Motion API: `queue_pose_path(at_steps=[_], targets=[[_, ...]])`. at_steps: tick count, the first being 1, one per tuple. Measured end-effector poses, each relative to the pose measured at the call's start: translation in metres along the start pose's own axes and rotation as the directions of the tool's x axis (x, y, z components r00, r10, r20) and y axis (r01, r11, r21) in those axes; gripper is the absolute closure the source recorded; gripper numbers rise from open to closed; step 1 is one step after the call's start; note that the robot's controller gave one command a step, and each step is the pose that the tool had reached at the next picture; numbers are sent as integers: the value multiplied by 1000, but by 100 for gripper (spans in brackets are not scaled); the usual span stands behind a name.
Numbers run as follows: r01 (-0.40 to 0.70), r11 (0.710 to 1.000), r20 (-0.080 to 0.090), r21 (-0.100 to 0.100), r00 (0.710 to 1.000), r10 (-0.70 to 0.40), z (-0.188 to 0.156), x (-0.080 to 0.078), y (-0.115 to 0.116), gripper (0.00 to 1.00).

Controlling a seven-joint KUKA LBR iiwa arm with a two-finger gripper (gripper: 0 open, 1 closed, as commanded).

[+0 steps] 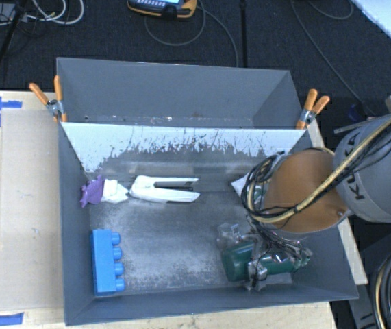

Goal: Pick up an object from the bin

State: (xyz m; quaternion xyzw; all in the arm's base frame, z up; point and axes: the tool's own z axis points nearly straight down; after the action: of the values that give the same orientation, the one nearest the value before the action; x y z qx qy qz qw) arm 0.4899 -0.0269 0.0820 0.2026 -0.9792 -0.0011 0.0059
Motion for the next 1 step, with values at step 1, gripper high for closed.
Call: queue_pose_path(at_steps=[1], targets=[[-154, 988, -2, -1, 988, 154, 3, 1, -8, 0]])
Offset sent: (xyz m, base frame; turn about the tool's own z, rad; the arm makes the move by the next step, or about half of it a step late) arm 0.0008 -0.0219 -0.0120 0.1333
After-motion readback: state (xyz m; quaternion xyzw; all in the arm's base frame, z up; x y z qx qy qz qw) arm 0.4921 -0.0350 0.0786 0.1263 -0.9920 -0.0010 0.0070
